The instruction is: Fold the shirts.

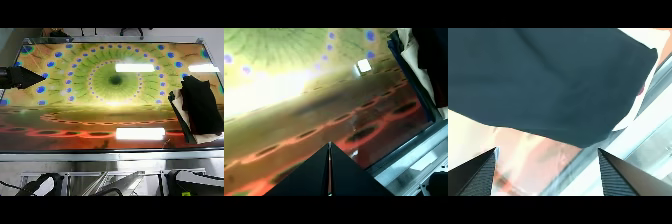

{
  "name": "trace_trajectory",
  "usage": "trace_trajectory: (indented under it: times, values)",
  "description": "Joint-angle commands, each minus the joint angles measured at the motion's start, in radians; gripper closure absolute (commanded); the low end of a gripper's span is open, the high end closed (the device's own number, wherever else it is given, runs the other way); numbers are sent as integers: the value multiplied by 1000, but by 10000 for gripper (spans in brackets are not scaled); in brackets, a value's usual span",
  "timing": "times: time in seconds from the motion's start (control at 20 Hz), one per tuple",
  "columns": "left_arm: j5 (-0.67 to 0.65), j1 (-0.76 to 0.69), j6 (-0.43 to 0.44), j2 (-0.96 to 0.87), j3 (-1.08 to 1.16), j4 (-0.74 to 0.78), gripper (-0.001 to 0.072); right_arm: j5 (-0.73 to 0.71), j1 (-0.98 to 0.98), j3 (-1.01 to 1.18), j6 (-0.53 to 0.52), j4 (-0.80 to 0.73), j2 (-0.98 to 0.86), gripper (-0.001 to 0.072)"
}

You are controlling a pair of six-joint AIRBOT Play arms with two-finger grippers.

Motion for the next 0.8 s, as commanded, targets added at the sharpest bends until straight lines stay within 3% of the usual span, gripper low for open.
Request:
trace_trajectory:
  times: [0.0,0.1,0.15,0.2,0.25,0.35,0.5,0.75]
  values:
    - [0,0,0,0,0,0,689,7,0,-11,-9,-6,1,20]
    - [1,0,-1,0,0,-1,689,-13,0,-11,-9,42,-1,23]
    - [3,0,-1,0,0,-1,689,-33,0,-11,-9,92,0,197]
    - [3,0,-1,1,0,-1,689,-61,1,-11,-10,166,0,564]
    - [3,0,-1,1,0,-2,689,-88,3,-11,-12,245,0,687]
    - [5,0,-1,1,-3,-2,689,-136,58,-11,-48,348,4,690]
    - [81,-47,1,91,-194,-60,689,-272,315,-139,-111,335,77,692]
    - [335,-297,37,421,-819,24,689,-695,928,-837,-142,289,371,689]
